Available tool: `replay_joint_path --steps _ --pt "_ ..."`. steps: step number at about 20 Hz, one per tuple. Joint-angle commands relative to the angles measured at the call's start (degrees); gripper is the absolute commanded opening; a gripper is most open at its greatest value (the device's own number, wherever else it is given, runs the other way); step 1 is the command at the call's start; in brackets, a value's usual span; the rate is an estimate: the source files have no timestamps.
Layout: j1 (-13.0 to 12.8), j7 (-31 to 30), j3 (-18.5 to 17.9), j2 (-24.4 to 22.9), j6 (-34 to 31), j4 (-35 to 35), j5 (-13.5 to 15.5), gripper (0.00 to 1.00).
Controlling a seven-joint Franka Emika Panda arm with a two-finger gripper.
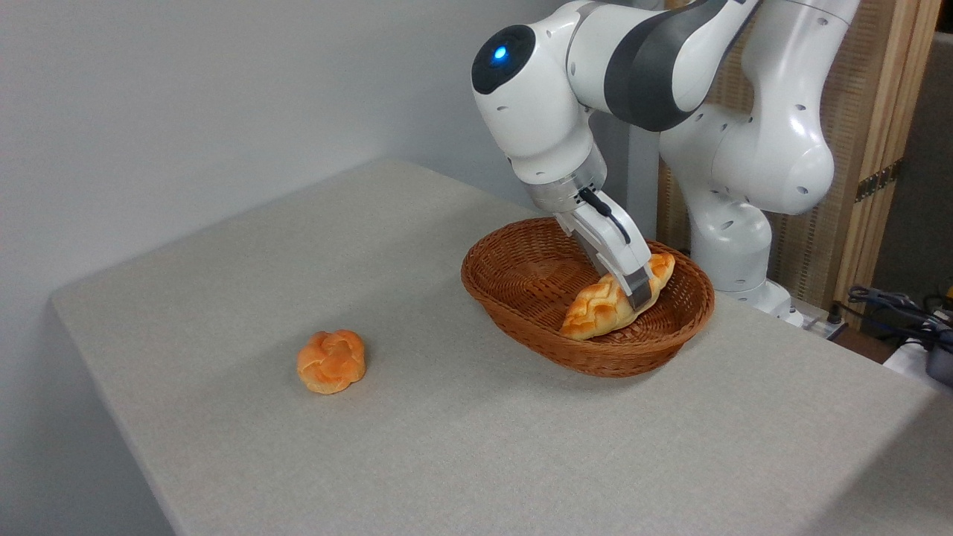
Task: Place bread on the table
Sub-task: 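Close the gripper on the end of the braided loaf, then lift the braided loaf out of the basket and carry it over the table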
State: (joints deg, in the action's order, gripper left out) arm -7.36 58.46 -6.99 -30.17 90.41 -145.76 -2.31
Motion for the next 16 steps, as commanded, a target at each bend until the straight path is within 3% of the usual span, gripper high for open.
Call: replay_joint_path --steps 1,16 --pt "-0.55 1.39 -0.66 -0.15 0.03 -0.05 -0.24 0.26" --pt "-0.55 1.3 -0.75 0.29 -0.49 0.21 -0.24 0.26"
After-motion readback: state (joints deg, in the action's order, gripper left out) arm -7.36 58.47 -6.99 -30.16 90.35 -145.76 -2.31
